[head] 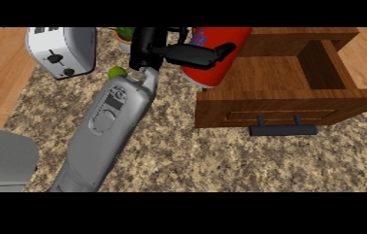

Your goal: Pick up the can, place it into the drawer and close the drawer

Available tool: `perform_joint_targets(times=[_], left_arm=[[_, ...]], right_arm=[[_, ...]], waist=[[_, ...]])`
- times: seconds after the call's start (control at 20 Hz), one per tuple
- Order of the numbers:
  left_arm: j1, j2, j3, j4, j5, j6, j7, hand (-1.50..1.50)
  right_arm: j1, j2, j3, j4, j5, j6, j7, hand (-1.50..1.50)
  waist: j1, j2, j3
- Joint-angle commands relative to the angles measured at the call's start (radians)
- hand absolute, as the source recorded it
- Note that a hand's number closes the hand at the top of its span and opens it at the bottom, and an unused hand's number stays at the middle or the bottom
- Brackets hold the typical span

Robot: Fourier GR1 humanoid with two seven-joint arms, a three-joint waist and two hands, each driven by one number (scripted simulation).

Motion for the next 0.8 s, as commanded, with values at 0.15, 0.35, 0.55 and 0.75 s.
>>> perform_joint_targets(times=[0.15, 0.35, 0.55, 0.75], left_arm=[[-0.229, 0.000, -0.001, 0.188, 0.048, 0.044, 0.020, 1.50], [-0.332, 0.000, -0.034, 0.273, 0.079, 0.113, 0.036, 1.50], [-0.390, 0.000, -0.054, 0.394, 0.157, 0.132, -0.027, 1.50], [-0.483, 0.000, -0.099, 0.535, 0.222, 0.185, -0.068, 1.50]], right_arm=[[-0.004, -0.001, -0.003, 0.013, 0.005, 0.014, -0.001, -1.50], [-0.058, -0.023, -0.016, 0.003, -0.025, 0.002, 0.066, -1.50], [-0.049, -0.017, -0.032, 0.058, -0.008, 0.016, -0.012, -1.50], [-0.001, 0.011, 0.019, -0.034, 0.005, 0.015, 0.044, -1.50]], waist=[[-0.005, 0.002, 0.000], [-0.006, 0.002, 0.000], [-0.013, 0.005, 0.000], [-0.044, 0.010, 0.001]])
